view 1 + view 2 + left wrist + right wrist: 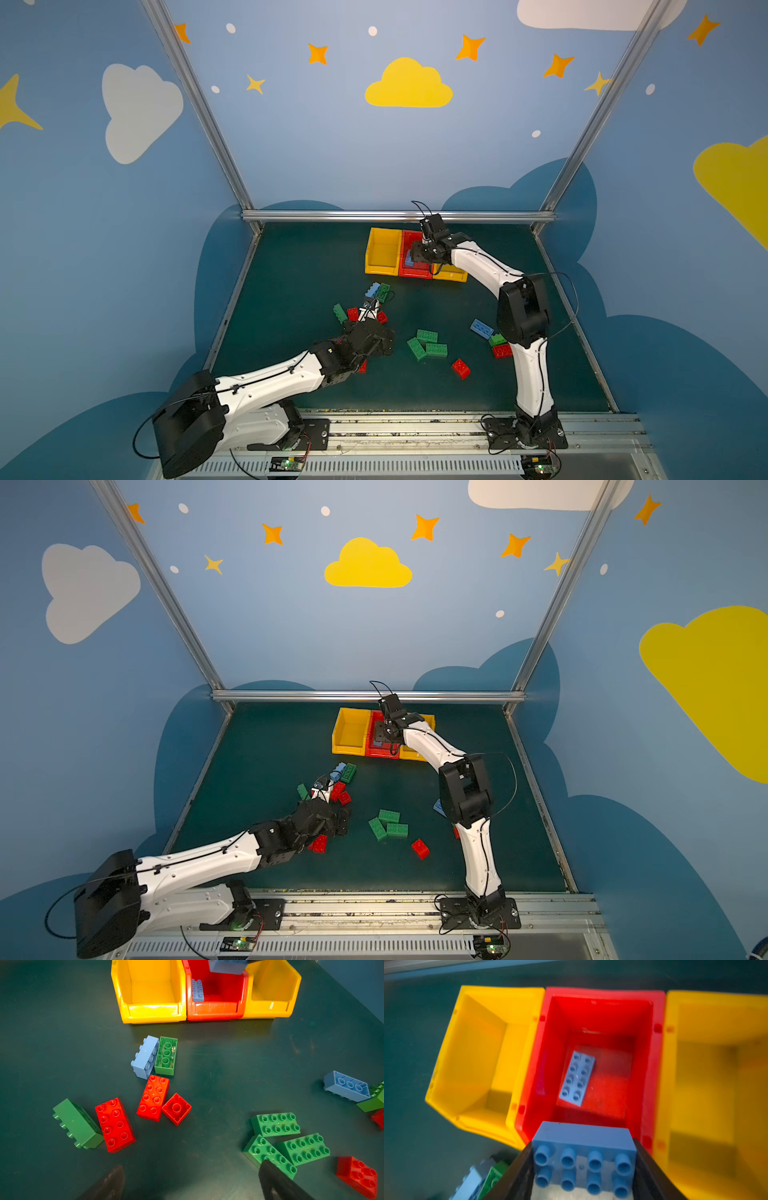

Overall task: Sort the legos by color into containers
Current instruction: 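Carry the light-blue brick with the right gripper and drop it in the red bin, then move the right gripper back and grasp the last nearby light-blue brick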

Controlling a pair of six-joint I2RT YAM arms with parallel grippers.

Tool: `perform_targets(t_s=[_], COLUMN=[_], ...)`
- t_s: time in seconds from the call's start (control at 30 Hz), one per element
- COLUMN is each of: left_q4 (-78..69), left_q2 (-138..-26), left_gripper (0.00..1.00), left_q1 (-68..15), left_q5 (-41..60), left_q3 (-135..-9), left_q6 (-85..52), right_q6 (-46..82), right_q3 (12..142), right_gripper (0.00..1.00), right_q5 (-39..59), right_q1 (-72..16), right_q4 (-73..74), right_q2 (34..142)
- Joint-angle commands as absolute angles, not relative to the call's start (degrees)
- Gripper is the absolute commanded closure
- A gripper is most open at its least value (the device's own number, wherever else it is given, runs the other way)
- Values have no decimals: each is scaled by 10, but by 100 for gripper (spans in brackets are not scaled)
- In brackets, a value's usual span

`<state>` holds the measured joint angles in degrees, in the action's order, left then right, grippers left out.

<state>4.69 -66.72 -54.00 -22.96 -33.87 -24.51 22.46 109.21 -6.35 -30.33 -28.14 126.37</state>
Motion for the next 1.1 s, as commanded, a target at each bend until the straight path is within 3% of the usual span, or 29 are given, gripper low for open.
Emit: perform_targets(t_s=[0.0,0.07,0.17,0.4,0.7,1.07], left_q4=[73,84,111,115,52,-1], left_q2=[-672,-672,-667,-602,-509,-590], left_gripper=[0,0,0,0,0,0], left_q1=[-538,-537,-537,-537,-537,-559], left_q5=[-244,-250,-267,-259,-201,-157], left_q3=[-354,-357,-365,-343,-280,-305], left_q6=[-255,-256,-265,-280,-270,-284], right_q6=[193,185,175,199,216,215], right_q3=[1150,1177,1195,1083,748,509], right_gripper=[44,24,17,16,15,15], right_q5=[-67,-63,-20,-12,-71,-123], right_q1=[-304,-304,-305,-308,-308,-297], right_q4=[-272,-276,-283,-283,-285,-310], right_q2=[1293,1311,1308,1181,928,749])
